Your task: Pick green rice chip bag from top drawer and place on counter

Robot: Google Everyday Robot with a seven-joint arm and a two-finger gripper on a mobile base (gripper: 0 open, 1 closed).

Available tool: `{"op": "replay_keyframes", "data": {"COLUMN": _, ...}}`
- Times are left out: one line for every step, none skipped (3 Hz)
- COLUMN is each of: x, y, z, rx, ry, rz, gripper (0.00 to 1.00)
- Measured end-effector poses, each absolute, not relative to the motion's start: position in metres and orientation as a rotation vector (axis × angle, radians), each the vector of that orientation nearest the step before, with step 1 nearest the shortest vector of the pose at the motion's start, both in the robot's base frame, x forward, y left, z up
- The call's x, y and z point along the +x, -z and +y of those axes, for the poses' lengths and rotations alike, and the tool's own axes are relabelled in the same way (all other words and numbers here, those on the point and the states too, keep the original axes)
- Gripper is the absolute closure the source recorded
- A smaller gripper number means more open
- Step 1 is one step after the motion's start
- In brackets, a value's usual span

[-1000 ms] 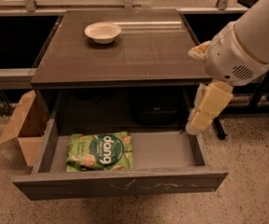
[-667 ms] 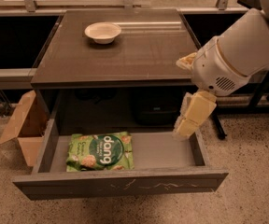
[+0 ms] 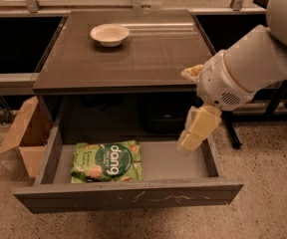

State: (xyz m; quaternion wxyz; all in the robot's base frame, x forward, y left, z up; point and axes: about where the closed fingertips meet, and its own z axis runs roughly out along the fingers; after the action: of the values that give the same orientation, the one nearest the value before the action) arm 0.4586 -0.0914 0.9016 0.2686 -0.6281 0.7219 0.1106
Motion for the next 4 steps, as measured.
{"op": "replay_keyframes", "data": {"x": 0.466, "y": -0.87, "z": -0.073, "rx": -1.703, "ry": -0.369, "rz": 1.901, "gripper": 0.0}}
{"op": "replay_keyframes", "data": {"x": 0.471, "y": -0.841, "z": -0.053, "rx": -1.732, "ry": -0.436, "rz": 1.862, "gripper": 0.0}}
{"op": "replay_keyframes", "data": {"x": 0.479, "y": -0.818, "z": -0.04, "rx": -1.739, "ry": -0.474, "rz": 1.844, "gripper": 0.0}}
{"op": "replay_keyframes", "data": {"x": 0.491, "y": -0.798, "z": -0.026, "rx": -1.73, "ry": -0.488, "rz": 1.828, "gripper": 0.0}}
